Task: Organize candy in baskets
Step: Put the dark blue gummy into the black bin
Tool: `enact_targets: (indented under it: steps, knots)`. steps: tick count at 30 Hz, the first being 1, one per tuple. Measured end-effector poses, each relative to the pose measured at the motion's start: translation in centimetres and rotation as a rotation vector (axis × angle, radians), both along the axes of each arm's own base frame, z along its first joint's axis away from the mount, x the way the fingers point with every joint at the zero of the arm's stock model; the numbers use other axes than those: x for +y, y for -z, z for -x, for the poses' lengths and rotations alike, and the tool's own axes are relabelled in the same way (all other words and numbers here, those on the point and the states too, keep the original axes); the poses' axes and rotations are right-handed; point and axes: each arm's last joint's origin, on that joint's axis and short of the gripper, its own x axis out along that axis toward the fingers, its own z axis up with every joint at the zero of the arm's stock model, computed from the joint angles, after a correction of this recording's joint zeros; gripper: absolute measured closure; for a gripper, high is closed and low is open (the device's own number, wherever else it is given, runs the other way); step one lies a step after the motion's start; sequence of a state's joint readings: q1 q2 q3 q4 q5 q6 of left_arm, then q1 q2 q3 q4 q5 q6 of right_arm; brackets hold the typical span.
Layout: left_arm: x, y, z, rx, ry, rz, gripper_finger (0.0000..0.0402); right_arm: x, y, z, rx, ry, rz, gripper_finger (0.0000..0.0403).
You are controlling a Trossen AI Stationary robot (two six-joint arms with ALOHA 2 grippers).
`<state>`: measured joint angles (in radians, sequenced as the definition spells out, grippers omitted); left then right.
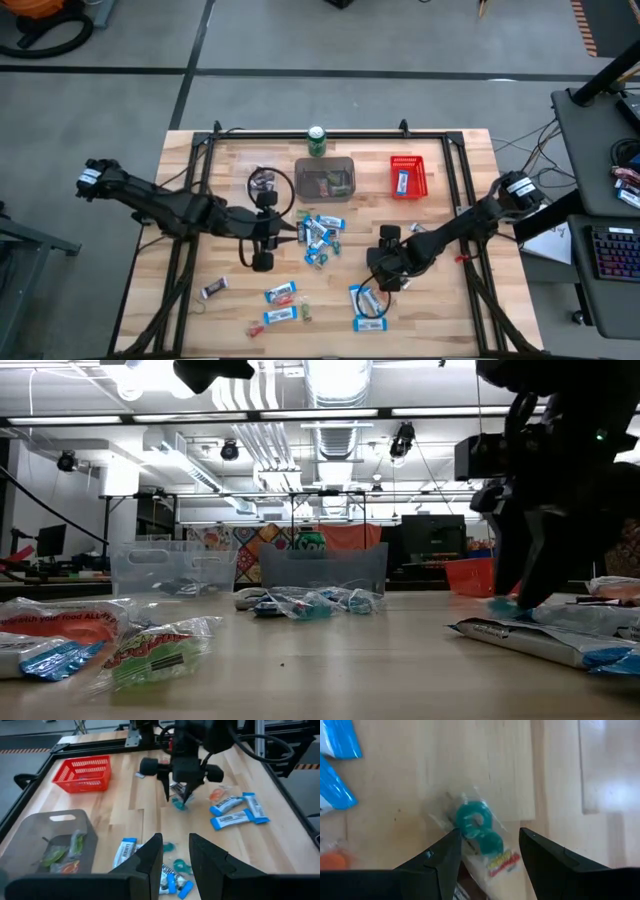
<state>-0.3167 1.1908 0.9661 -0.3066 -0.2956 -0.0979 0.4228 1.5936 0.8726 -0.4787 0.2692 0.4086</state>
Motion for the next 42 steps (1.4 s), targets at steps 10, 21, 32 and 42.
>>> enact_targets:
  steps: [10,21,32,42]
  knots:
    - [-0.8,0.0,0.2,-0.001,-0.003,0.063,0.0322,-1.1,1.2,0.0,-0.049,0.015,-0.052,0.0246]
    - [-1.4,1.1,0.5,0.012,-0.026,0.130,0.0322,-1.3,1.0,-0.5,-0.065,-0.045,-0.038,0.0385]
    - [-2.1,4.2,1.0,0.007,-0.026,0.191,0.0322,-2.8,-2.3,-2.7,-0.207,-0.100,0.014,0.0390]
    - [-4.0,7.5,2.4,-0.234,0.141,0.189,0.0322,-9.5,-5.6,-5.6,-0.475,-0.064,0.141,0.0390]
